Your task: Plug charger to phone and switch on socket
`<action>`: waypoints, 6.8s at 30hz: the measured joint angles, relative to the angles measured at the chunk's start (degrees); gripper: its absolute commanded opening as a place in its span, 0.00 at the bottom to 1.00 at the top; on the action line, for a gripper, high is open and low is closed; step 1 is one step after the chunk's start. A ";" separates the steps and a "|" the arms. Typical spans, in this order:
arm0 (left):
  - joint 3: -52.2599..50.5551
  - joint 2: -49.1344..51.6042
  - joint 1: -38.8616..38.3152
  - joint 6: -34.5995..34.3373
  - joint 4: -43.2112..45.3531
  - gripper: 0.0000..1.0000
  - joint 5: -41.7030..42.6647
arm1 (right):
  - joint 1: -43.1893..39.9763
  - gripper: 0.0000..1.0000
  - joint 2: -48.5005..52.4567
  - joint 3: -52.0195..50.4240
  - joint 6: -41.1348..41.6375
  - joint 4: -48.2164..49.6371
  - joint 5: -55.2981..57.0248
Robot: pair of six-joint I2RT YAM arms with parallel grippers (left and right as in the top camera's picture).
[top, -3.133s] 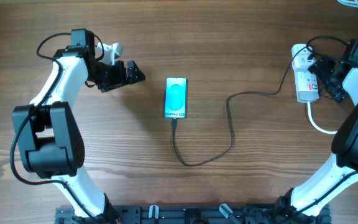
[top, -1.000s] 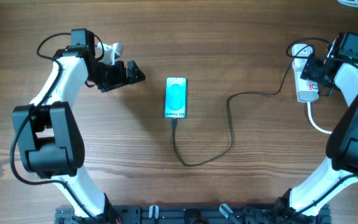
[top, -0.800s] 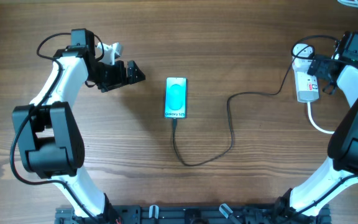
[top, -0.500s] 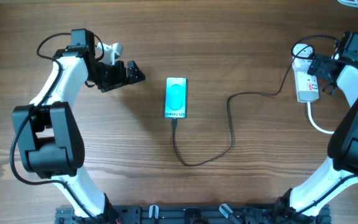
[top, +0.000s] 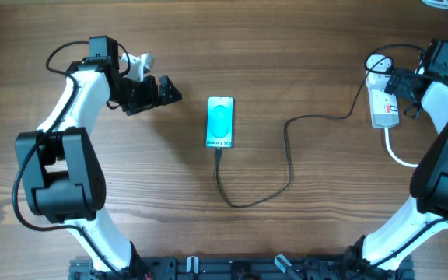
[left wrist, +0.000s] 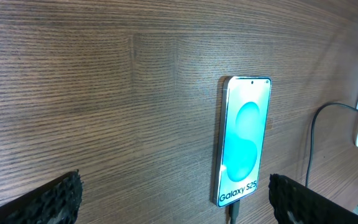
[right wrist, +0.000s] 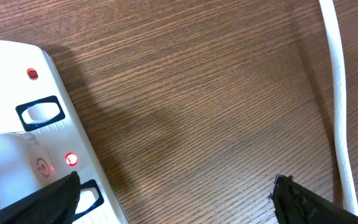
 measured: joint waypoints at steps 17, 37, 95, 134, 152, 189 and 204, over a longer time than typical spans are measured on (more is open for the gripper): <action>0.00 0.00 0.02 0.00 0.02 1.00 0.00 | 0.00 1.00 0.00 0.00 0.00 0.00 0.00; -0.15 -6.99 0.00 0.00 -0.13 1.00 -0.20 | 0.00 1.00 0.00 0.00 0.00 0.00 0.02; -79.76 -93.00 -0.28 -2.56 57.16 1.00 -14.71 | 0.07 1.00 0.00 0.00 0.00 0.04 0.17; -80.02 -112.15 -1.22 0.28 42.86 1.00 -24.61 | 0.07 1.00 0.00 0.00 0.00 0.02 0.17; -80.02 -112.15 -1.22 0.28 42.86 1.00 -24.63 | 0.07 1.00 0.00 0.00 0.00 0.02 0.17; -80.02 -112.17 -1.22 0.28 42.84 1.00 -24.63 | 7.30 1.00 -43.23 0.00 0.02 -0.85 -0.33; -80.02 -112.17 -1.22 0.28 42.84 1.00 -24.63 | 10.99 1.00 -61.11 -4.74 0.02 -21.27 -0.39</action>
